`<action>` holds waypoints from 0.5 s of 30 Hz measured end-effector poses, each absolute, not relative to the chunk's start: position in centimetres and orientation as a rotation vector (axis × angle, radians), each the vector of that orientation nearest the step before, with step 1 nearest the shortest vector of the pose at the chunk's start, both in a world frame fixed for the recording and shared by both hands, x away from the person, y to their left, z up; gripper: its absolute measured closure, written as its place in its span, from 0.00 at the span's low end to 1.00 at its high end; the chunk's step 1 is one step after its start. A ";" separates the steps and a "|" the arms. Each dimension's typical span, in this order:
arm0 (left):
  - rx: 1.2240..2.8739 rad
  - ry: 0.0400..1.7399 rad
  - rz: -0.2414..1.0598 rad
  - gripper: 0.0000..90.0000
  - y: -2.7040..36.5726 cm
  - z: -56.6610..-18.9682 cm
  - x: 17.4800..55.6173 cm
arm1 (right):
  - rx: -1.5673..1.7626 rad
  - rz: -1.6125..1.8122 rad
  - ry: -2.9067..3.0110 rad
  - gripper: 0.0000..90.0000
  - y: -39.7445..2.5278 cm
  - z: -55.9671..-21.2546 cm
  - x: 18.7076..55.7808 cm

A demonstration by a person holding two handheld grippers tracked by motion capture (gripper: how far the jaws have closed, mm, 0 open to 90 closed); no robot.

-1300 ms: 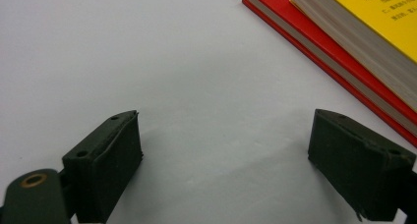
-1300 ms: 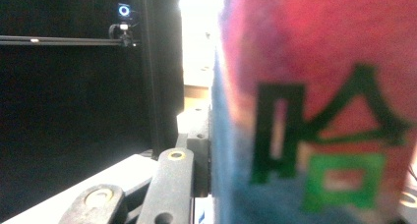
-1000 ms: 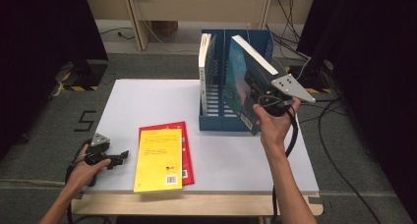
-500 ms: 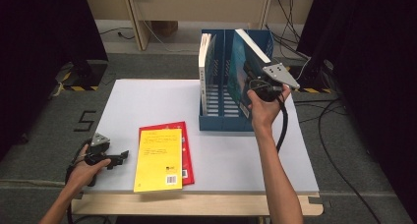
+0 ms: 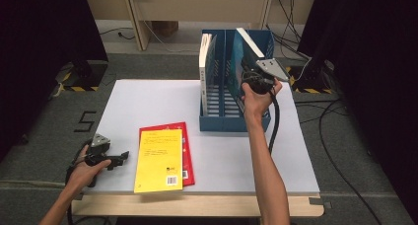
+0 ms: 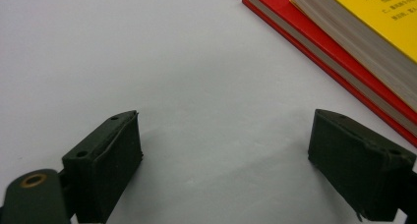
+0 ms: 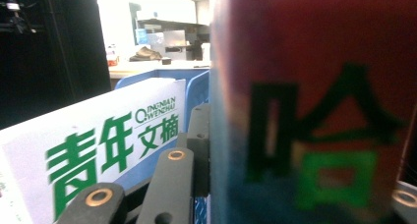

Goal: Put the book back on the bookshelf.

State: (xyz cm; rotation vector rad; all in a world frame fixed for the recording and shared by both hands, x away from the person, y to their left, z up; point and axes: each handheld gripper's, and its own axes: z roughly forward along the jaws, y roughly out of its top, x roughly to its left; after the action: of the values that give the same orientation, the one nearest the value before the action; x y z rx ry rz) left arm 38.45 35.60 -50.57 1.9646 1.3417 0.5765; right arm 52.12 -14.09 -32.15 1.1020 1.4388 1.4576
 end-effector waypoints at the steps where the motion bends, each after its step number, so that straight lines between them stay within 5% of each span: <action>1: 1.964 1.342 0.577 0.13 35.6 -50.6 38.4 | 1.107 1.456 1.437 0.82 -14.0 -32.2 52.4; 15: 1.964 1.341 0.577 0.13 35.6 -50.6 38.4 | 1.197 1.473 1.412 0.82 -12.0 -35.2 55.8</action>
State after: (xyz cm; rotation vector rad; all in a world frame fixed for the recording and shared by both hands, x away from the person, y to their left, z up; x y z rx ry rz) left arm 38.44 35.60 -50.57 1.9642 1.3415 0.5769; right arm 55.81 -11.97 -35.21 1.1971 1.4115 1.4734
